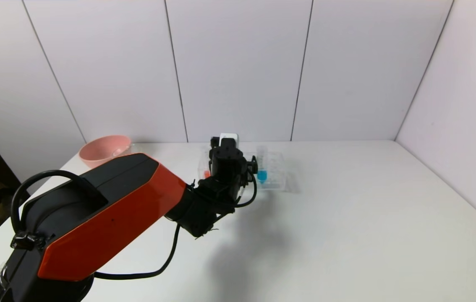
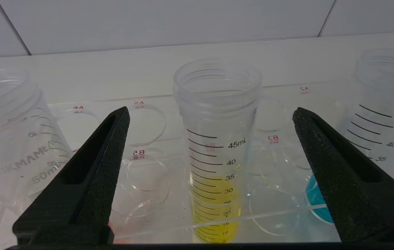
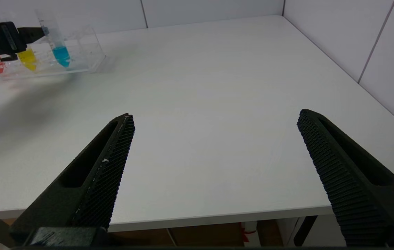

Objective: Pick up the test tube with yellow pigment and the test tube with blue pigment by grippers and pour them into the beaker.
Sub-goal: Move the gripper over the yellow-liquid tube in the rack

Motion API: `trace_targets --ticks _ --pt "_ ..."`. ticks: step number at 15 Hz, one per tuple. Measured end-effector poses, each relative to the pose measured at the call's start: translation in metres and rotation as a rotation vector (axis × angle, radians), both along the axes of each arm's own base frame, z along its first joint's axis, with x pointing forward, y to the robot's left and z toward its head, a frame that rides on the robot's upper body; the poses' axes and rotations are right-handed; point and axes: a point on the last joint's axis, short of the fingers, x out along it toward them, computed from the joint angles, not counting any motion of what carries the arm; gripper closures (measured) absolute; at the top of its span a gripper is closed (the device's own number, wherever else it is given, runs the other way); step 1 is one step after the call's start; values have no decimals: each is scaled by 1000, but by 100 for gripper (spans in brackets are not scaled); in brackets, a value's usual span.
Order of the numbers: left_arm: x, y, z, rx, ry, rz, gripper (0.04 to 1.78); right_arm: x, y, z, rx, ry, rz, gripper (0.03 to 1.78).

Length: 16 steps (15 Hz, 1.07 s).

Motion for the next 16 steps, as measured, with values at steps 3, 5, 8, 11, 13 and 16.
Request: trace_targets --ticks 3,5,8,11,13,16 --pt "1 1 0 0 1 4 43 0 0 0 0 0 0 10" --pt "1 1 -1 1 2 6 71 0 0 0 0 0 0 10" --pt "-1 -1 -1 -3 1 -6 118 0 0 0 0 0 0 10" --pt "-1 -1 -1 -2 2 -8 132 0 0 0 0 -1 0 10" --pt "-1 -1 -1 -1 2 -7 132 0 0 0 0 0 0 10" --pt "-1 -1 -1 -1 3 -5 132 0 0 0 0 0 0 10"
